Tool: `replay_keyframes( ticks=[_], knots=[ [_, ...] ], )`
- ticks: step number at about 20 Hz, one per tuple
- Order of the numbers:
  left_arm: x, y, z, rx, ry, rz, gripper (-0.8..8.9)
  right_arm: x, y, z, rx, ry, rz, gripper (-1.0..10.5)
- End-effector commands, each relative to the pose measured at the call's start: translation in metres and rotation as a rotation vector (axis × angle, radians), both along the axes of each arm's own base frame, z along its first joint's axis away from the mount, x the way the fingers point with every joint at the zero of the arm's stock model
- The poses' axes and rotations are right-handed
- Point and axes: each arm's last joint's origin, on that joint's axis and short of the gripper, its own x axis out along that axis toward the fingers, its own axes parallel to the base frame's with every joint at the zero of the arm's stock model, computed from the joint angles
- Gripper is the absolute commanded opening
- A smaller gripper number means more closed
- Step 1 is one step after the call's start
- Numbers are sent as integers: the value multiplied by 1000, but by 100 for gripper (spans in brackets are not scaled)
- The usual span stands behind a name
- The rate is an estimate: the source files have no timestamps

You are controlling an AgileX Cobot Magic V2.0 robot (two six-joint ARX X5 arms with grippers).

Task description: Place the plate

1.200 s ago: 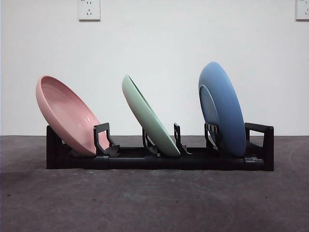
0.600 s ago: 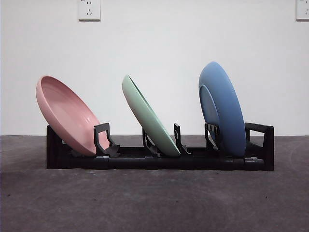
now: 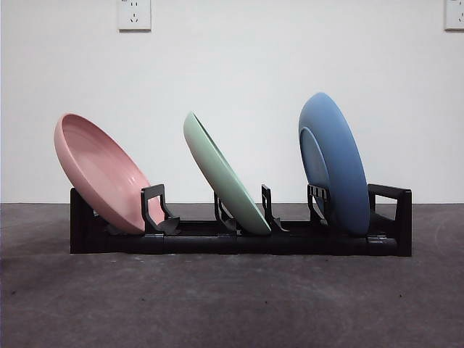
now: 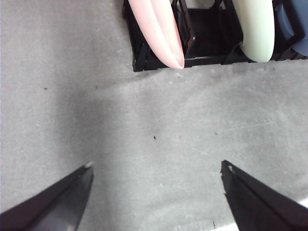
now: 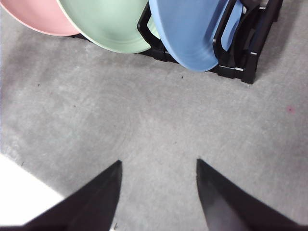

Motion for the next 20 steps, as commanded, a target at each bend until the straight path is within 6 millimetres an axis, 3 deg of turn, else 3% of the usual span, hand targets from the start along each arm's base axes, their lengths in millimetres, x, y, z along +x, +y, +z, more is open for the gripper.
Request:
replay_keyframes(
  ticks=[1, 4, 11, 15, 20],
  knots=[
    [0, 0, 7, 8, -42, -12, 437, 9, 4, 10, 24, -9, -16, 259],
    [-2, 0, 8, 8, -48, -12, 437, 36, 11, 24, 43, 39, -33, 258],
    [-2, 0, 8, -1, -46, -1, 437, 121, 37, 49, 41, 72, 13, 255],
    [-1, 0, 8, -1, -50, -1, 437, 162, 55, 43, 40, 61, 47, 255],
    [-1, 0, 8, -1, -51, -1, 438, 190, 72, 21, 36, 71, 76, 255]
  ],
)
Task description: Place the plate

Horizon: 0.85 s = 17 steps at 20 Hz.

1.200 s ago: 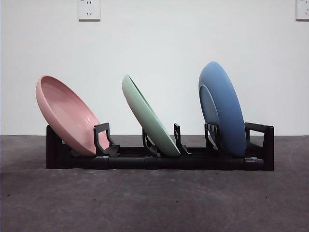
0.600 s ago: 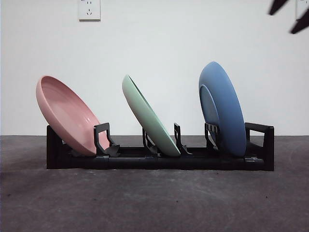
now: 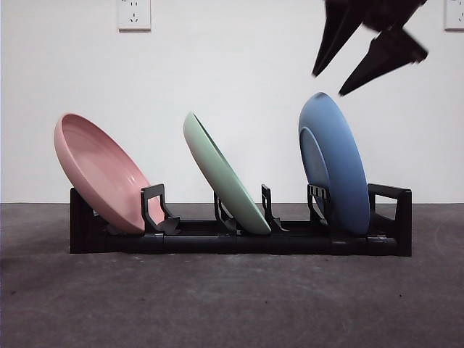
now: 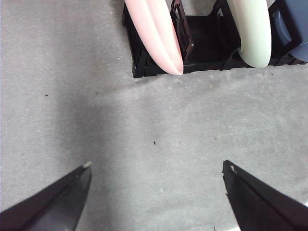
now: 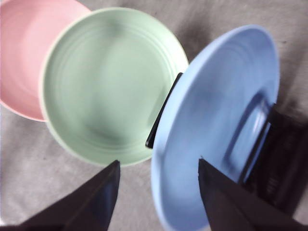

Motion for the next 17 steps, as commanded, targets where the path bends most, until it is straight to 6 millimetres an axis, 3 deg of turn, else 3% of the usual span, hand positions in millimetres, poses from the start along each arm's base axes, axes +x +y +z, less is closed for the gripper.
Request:
replay_keyframes(
  ticks=[1, 5, 10, 17],
  knots=[
    [0, 0, 7, 1, -26, -2, 437, 12, 8, -3, 9, -22, 13, 254],
    [0, 0, 7, 1, -26, -2, 437, 21, 14, -14, 5, -9, 21, 105],
    [0, 0, 7, 1, -26, -2, 437, 24, 17, -20, 0, 8, 26, 9],
    [0, 0, 7, 1, -26, -3, 437, 21, 18, -15, 94, 54, 61, 10]
  ],
)
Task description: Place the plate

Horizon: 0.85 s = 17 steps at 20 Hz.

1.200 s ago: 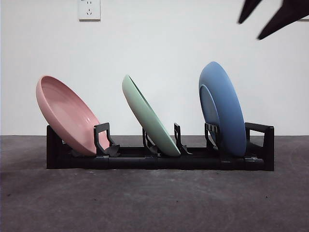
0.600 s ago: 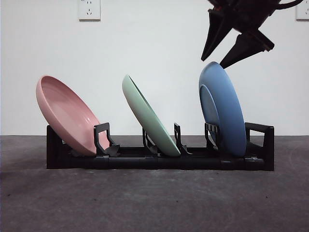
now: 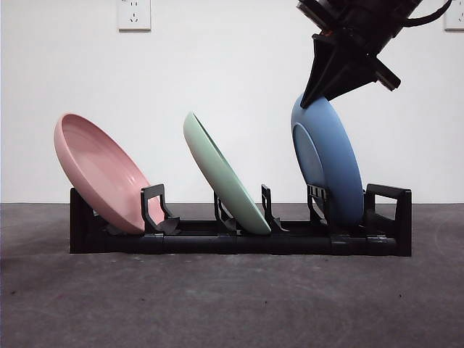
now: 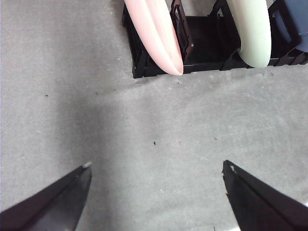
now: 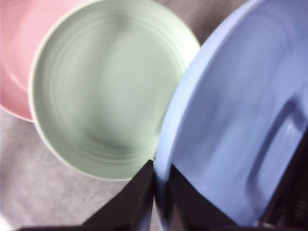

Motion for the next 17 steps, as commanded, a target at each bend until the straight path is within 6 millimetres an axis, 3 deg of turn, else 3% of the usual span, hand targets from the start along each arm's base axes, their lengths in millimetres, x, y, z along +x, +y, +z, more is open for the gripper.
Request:
replay_keyframes(
  ticks=[1, 5, 10, 14, 17],
  knots=[
    [0, 0, 7, 1, -25, -3, 437, 1, 4, 11, 79, 11, 35, 10],
    [0, 0, 7, 1, -25, -2, 437, -12, 4, 48, 156, 8, 89, 10],
    [0, 0, 7, 1, -26, -3, 438, -54, -1, 108, 178, -95, 147, 10],
    [0, 0, 7, 1, -35, -3, 437, -104, 1, 125, 56, -177, 245, 10],
    [2, 0, 8, 1, -53, -3, 438, -146, 11, 121, -17, -216, 309, 10]
  ],
)
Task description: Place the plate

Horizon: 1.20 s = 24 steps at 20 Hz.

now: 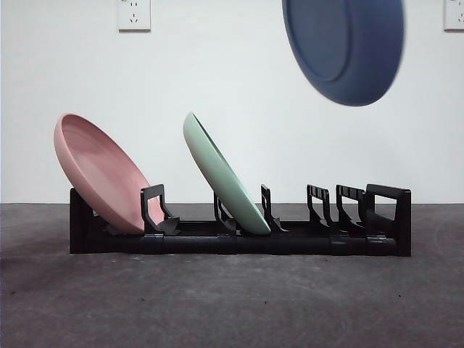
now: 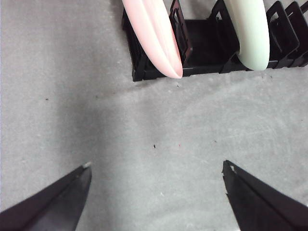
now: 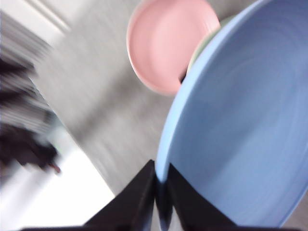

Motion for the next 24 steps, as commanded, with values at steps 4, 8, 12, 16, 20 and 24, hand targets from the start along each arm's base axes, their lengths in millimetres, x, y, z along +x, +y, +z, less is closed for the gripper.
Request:
replay_keyframes(
  ticks=[4, 8, 12, 16, 20, 24],
  knots=[
    [1, 0, 8, 1, -40, -2, 438, -60, 9, -33, -73, -74, 109, 10],
    [1, 0, 8, 1, -40, -2, 437, -92, 16, -72, -179, -94, 89, 10],
    [1, 0, 8, 1, -39, -2, 438, -118, 45, -94, -317, -175, 155, 10],
    [1, 0, 8, 1, -39, -1, 438, -132, 90, -120, -451, -196, 269, 10],
    [1, 0, 8, 1, -39, -2, 438, -127, 130, -153, -529, -178, 322, 10],
    [1, 0, 8, 1, -39, -2, 438, -118, 157, -177, -532, -179, 312, 10]
  ],
)
